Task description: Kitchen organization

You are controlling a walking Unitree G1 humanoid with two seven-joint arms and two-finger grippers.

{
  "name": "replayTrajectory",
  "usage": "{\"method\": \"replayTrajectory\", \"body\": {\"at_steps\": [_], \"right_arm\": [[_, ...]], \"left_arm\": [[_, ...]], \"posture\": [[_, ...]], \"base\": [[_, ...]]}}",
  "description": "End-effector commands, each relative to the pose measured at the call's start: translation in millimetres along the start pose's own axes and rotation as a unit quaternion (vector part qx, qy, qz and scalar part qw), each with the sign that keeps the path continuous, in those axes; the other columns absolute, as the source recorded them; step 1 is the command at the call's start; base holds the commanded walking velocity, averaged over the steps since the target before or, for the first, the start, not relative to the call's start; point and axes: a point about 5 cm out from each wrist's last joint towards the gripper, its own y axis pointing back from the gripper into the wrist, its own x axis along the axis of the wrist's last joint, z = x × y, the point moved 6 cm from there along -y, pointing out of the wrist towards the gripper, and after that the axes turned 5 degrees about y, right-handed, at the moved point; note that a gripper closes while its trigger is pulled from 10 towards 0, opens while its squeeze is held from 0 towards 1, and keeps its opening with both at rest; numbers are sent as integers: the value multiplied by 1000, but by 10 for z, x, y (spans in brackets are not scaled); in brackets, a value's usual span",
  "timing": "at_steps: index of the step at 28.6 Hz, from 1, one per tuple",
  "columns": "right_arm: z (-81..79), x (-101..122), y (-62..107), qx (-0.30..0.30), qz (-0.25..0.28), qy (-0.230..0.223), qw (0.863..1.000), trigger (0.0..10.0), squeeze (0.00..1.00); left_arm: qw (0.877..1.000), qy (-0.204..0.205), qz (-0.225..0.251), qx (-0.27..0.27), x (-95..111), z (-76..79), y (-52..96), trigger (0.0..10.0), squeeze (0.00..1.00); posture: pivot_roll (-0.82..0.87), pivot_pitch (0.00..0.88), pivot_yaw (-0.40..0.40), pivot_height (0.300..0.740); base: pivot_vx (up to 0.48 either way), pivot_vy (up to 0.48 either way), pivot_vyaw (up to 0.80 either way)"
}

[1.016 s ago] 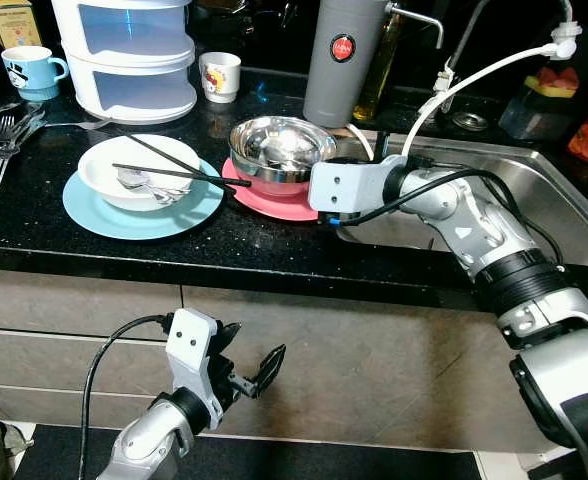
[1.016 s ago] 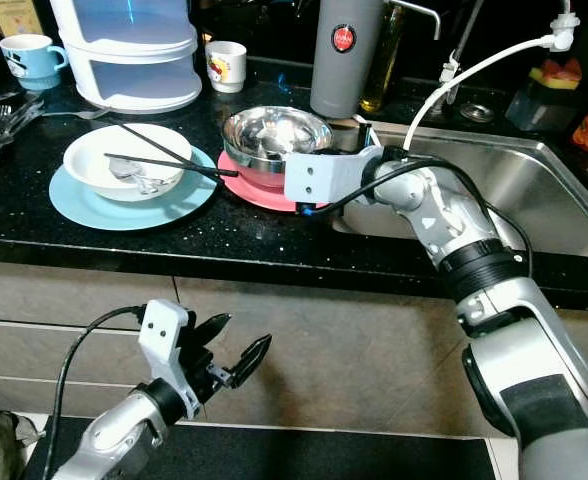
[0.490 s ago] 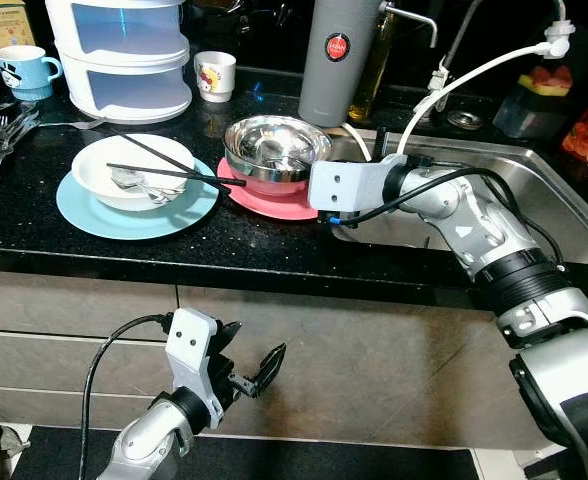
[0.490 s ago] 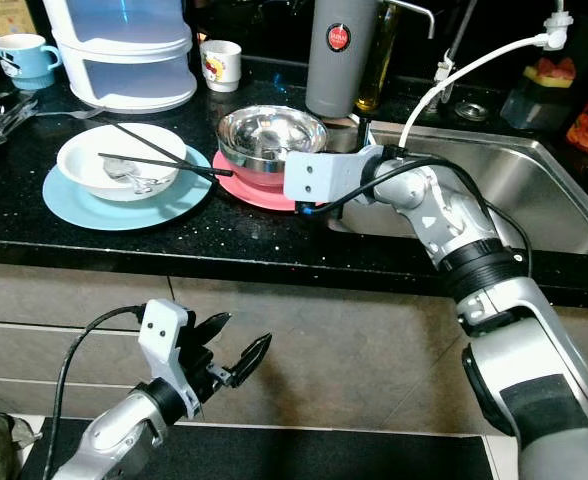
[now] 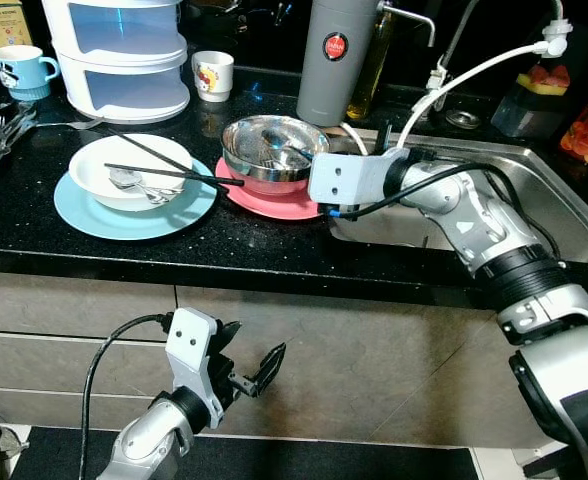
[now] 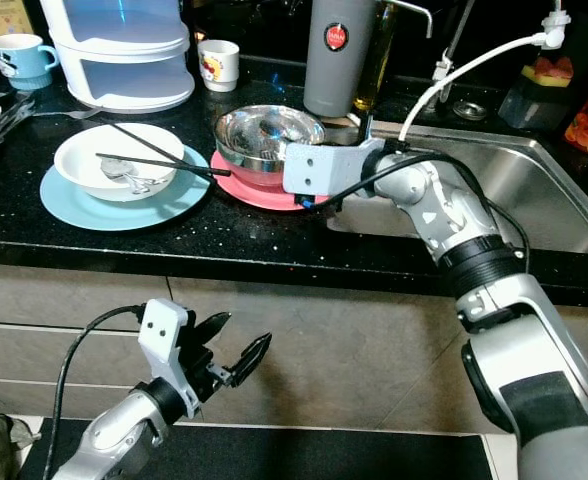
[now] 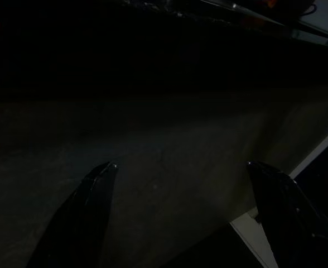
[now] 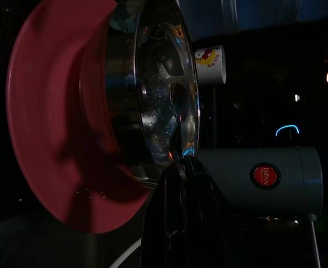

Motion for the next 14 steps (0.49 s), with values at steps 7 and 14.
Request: {"method": "replayTrajectory", "body": {"at_steps": [7, 14], "right_arm": [[277, -40, 37, -77, -5, -39, 996, 0, 0], [528, 44, 84, -192, 27, -152, 969, 0, 0]], "left_arm": [[1000, 11, -1, 0, -36, 14, -12, 10000, 0], [1000, 12, -1, 1, -38, 9, -4, 10000, 0]], "posture": [[202, 0, -126, 740], [200, 0, -123, 740]], "base": [[0, 0, 0], [0, 0, 0]]}}
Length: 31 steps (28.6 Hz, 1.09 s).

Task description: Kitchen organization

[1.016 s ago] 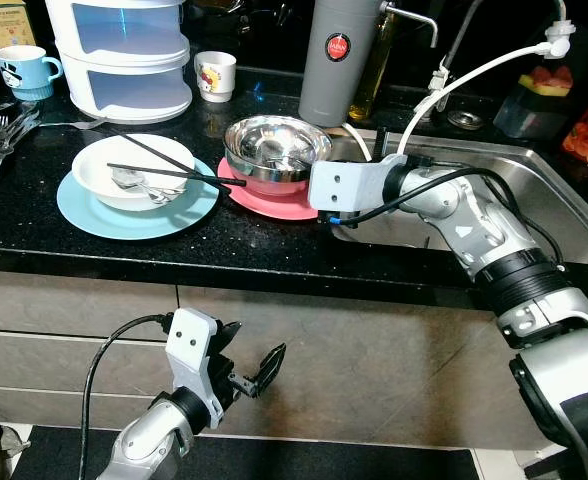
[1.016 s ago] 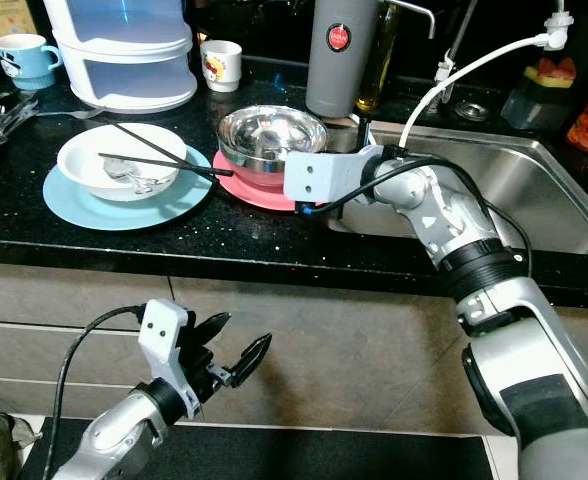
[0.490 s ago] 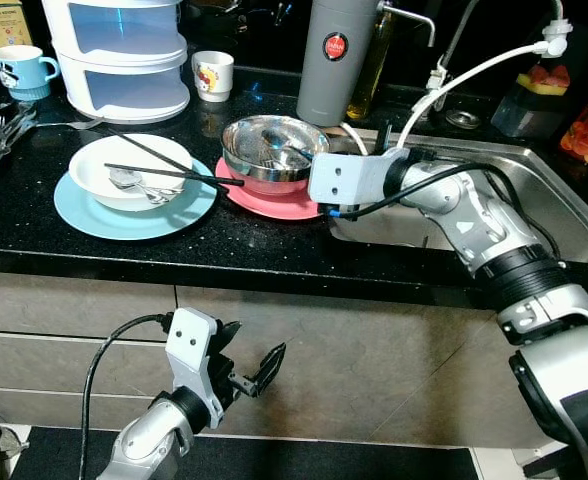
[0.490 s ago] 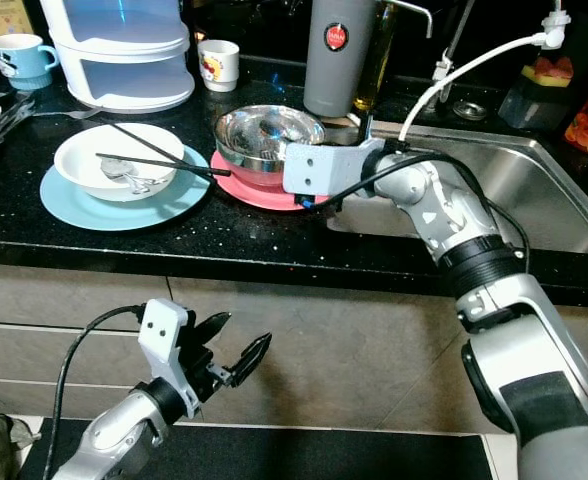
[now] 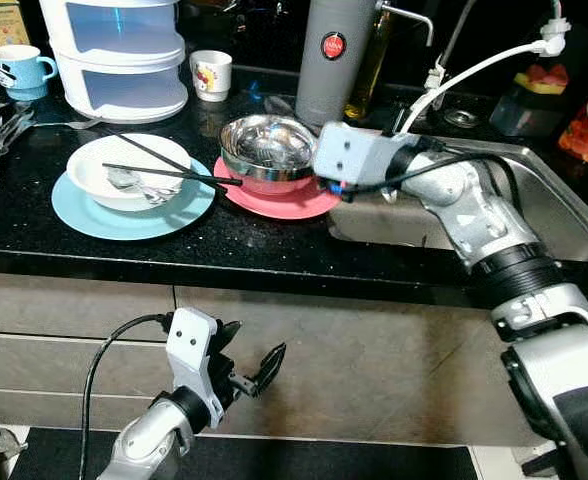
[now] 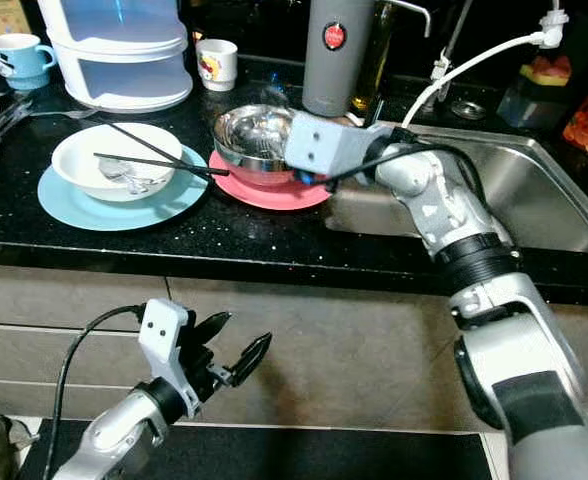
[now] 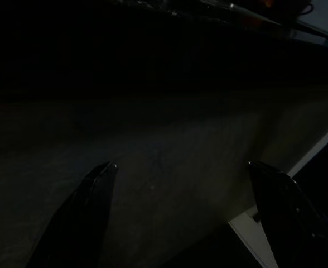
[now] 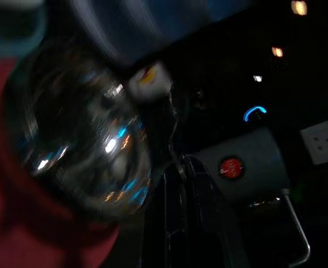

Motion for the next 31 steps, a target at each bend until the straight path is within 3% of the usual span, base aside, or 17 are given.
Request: {"method": "replayTrajectory", "body": {"at_steps": [1, 2, 4, 5, 6, 7, 14, 21, 25, 31], "right_arm": [[136, 2, 40, -56, 3, -48, 997, 0, 0], [136, 2, 40, -56, 3, -48, 997, 0, 0], [183, -11, 58, -93, 4, -94, 991, 0, 0], [214, -29, 76, -118, 4, -126, 985, 1529, 0], [255, -51, 105, -146, 3, -153, 977, 4588, 0], [282, -67, 124, -163, 3, -169, 972, 10000, 0], [451, -220, 214, -233, -22, -240, 942, 10000, 0], [428, -318, 238, -244, -48, -263, 932, 10000, 0], [151, -404, 166, -195, -96, -257, 942, 10000, 0], [-190, -298, 47, -134, -97, -267, 949, 10000, 0]], "left_arm": [[1000, 11, -1, 1, -39, 5, -1, 10000, 0], [1000, 11, -1, 1, -39, 5, -1, 10000, 0], [1000, 12, -2, 0, -38, 3, -1, 10000, 0], [1000, 12, -1, 0, -38, 0, 0, 10000, 0], [1000, 12, -1, 1, -38, -4, 0, 10000, 0], [1000, 13, -1, 1, -37, -7, 1, 10000, 0], [1000, 13, -1, 0, -34, -21, -3, 10000, 0], [1000, 13, 0, -1, -31, -26, -6, 10000, 0], [1000, 13, 1, 0, -28, -34, -11, 10000, 0], [1000, 14, 2, -1, -22, -30, -18, 10000, 0]], "posture": [[200, 0, -123, 740], [200, 0, -123, 740], [201, 0, -124, 740], [200, 0, -123, 740], [200, 0, -123, 740], [200, 0, -120, 740], [192, 0, -116, 740], [193, 0, -116, 740], [195, 0, -116, 740], [193, 0, -116, 740]], "base": [[0, 0, 0], [0, 0, 0], [0, 0, 0], [0, 0, 0], [0, 0, 0], [0, 0, 0], [0, 0, -191], [0, 0, -800], [0, 0, -800], [0, 0, -133]]}}
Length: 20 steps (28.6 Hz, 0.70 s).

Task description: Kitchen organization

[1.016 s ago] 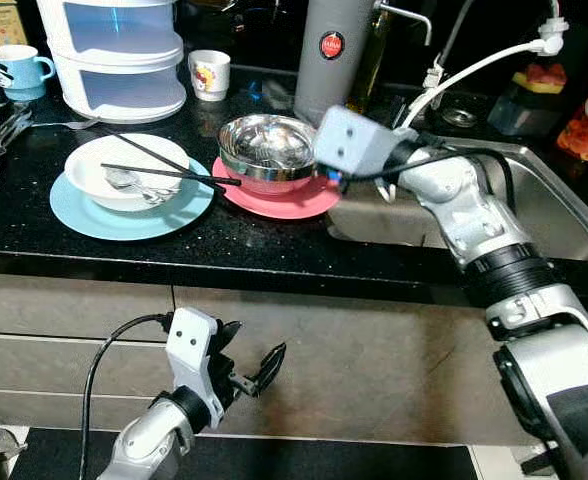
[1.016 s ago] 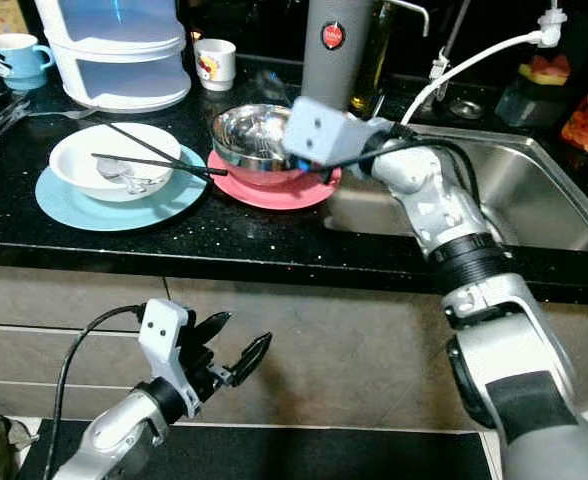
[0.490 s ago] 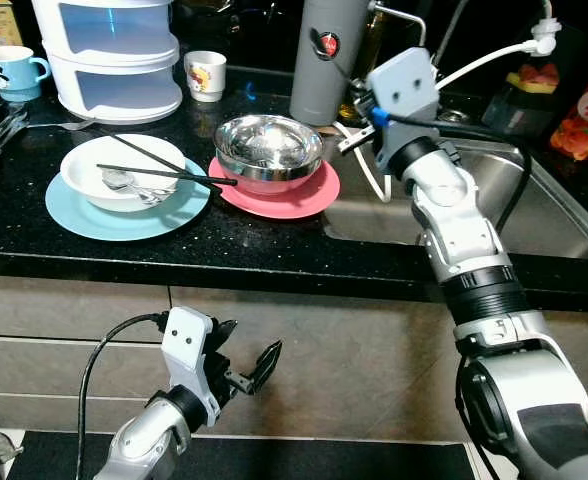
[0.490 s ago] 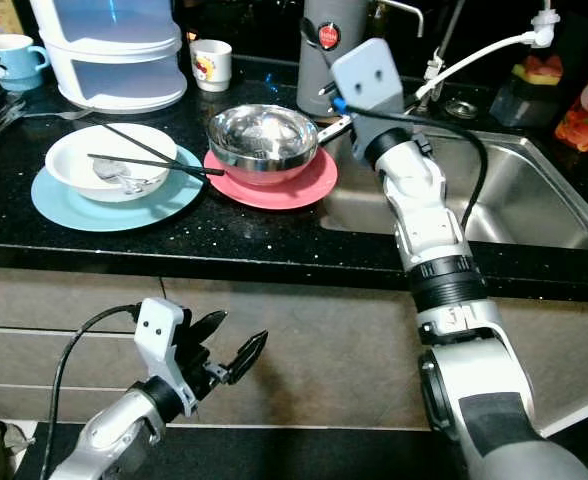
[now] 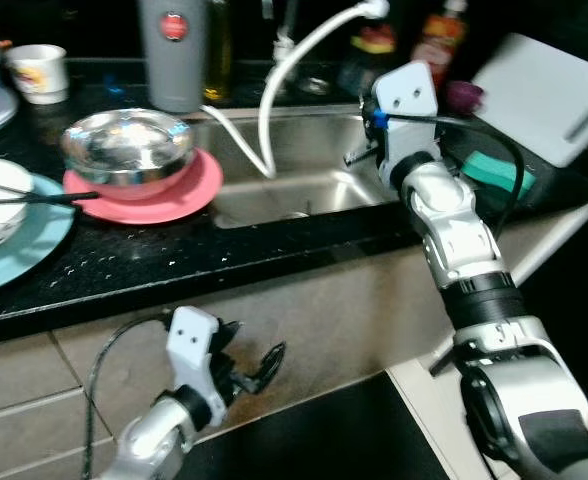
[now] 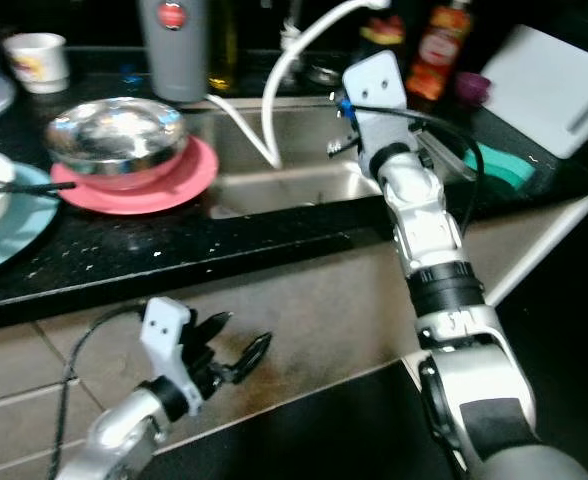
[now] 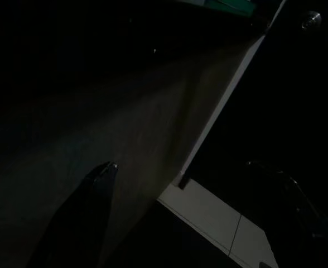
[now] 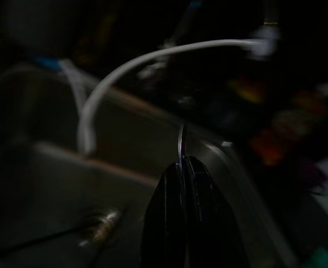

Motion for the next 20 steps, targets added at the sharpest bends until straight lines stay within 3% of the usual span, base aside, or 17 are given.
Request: {"method": "replayTrajectory", "body": {"at_steps": [1, 11, 13, 18, 19, 20], "right_arm": [[-142, 65, -12, 24, 7, 3, 1000, 10000, 0], [-318, 134, -86, 39, 25, -17, 999, 10000, 0], [-367, 195, -152, 34, 40, 30, 998, 10000, 0], [-502, 148, -190, 58, 33, 76, 995, 10000, 0], [-578, 100, -185, 78, 23, 63, 995, 10000, 1000], [-655, 45, -179, 96, 11, 47, 994, 10000, 1000]], "left_arm": [[1000, 10, 0, 1, -25, 0, 9, 10000, 0], [1000, 12, 4, 1, -28, 36, 7, 10000, 0], [1000, 14, 5, 0, -34, 56, 11, 10000, 0], [1000, 16, 6, 2, -36, 70, 22, 10000, 0], [1000, 17, 7, 2, -35, 71, 25, 10000, 0], [1000, 18, 7, 3, -34, 71, 27, 10000, 0]], "posture": [[193, 0, -116, 740], [203, 0, -132, 740], [211, 0, -140, 740], [218, 0, -146, 740], [220, 0, -148, 740], [220, 0, -148, 740]], "base": [[0, 0, 0], [0, 0, 0], [0, 0, 0], [0, 0, 0], [0, 0, 0], [0, 0, 0]]}}
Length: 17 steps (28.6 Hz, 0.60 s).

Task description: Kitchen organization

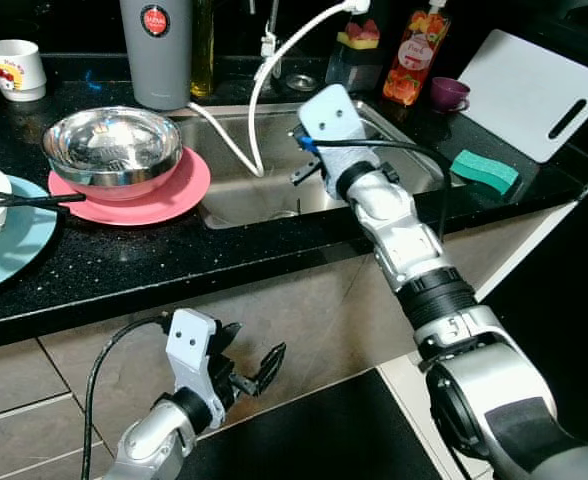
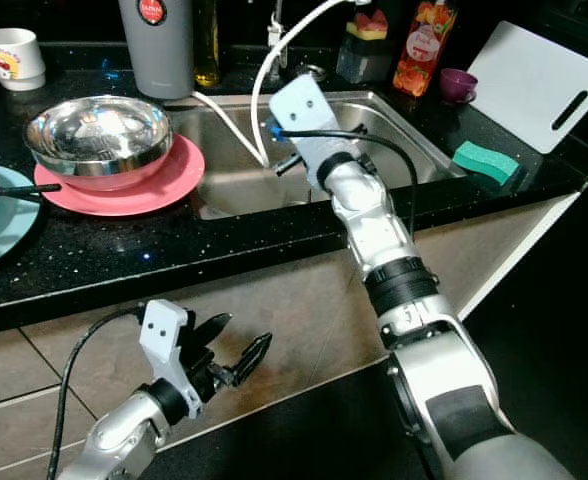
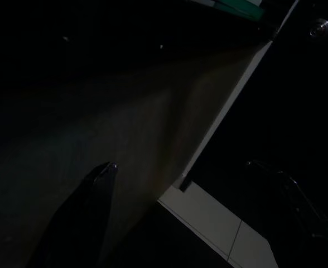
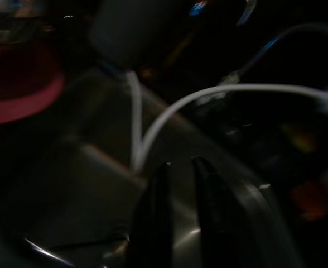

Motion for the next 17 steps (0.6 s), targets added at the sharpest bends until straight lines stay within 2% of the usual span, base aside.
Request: {"method": "replayTrajectory", "body": {"at_steps": [1, 2, 3, 5, 7, 9, 10, 11, 12, 13, 14, 15, 16, 17], "right_arm": [[-35, -42, 2, 7, -6, -16, 1000, 10000, 1000], [31, 64, -1, -21, 24, -80, 996, 10000, 1000], [31, 64, -1, -21, 24, -80, 996, 10000, 1000], [123, 197, -3, -39, 61, -130, 989, 10000, 1000], [208, 334, 2, -46, 99, -193, 975, 10000, 1000], [223, 386, 8, -45, 111, -210, 970, 10000, 1000], [205, 415, 5, -38, 117, -224, 967, 10000, 643], [171, 426, -1, -30, 116, -227, 966, 10000, 643], [118, 467, 4, -14, 124, -237, 963, 10000, 43], [82, 494, 8, -3, 130, -243, 961, 10000, 43], [-9, 537, 18, 19, 137, -232, 963, 10000, 0], [-9, 537, 18, 19, 137, -232, 963, 10000, 0], [-194, 612, 38, 60, 147, -209, 965, 10000, 0], [-239, 629, 44, 68, 150, -203, 965, 10000, 0]], "left_arm": [[1000, 5, 6, -3, 12, 41, 4, 10000, 0], [1000, 6, 7, -2, 13, 38, 6, 10000, 0], [1000, 6, 7, -2, 13, 38, 6, 10000, 0], [1000, 5, 7, 0, 19, 31, 11, 10000, 0], [1000, 5, 8, 1, 25, 19, 12, 10000, 0], [1000, 5, 8, 0, 27, 14, 10, 10000, 0], [1000, 5, 7, 0, 28, 9, 8, 10000, 0], [1000, 5, 7, -1, 29, 6, 5, 10000, 0], [1000, 4, 7, -2, 30, 3, 2, 10000, 0], [1000, 4, 7, -2, 31, 1, 1, 10000, 0], [1000, 3, 6, -2, 32, -2, -4, 10000, 0], [1000, 3, 6, -2, 32, -2, -4, 10000, 0], [1000, 1, 6, -2, 34, -7, -14, 10000, 0], [1000, 1, 6, -2, 34, -8, -16, 10000, 0]], "posture": [[225, 0, -150, 740], [225, 0, -150, 740], [225, 0, -150, 740], [227, 0, -146, 740], [221, 0, -142, 740], [216, 0, -138, 740], [213, 0, -136, 740], [211, 0, -135, 740], [212, 0, -135, 740], [212, 0, -135, 740], [213, 0, -134, 740], [213, 0, -134, 740], [216, 0, -136, 740], [216, 0, -136, 740]], "base": [[0, 0, 0], [0, 0, 0], [0, 0, 0], [0, 0, 0], [0, 0, 0], [0, 0, 0], [0, 0, 0], [0, 0, 0], [0, 0, 0], [0, 0, 0], [0, 0, 456], [0, 0, 456], [0, 0, 706], [0, 0, 706]]}}
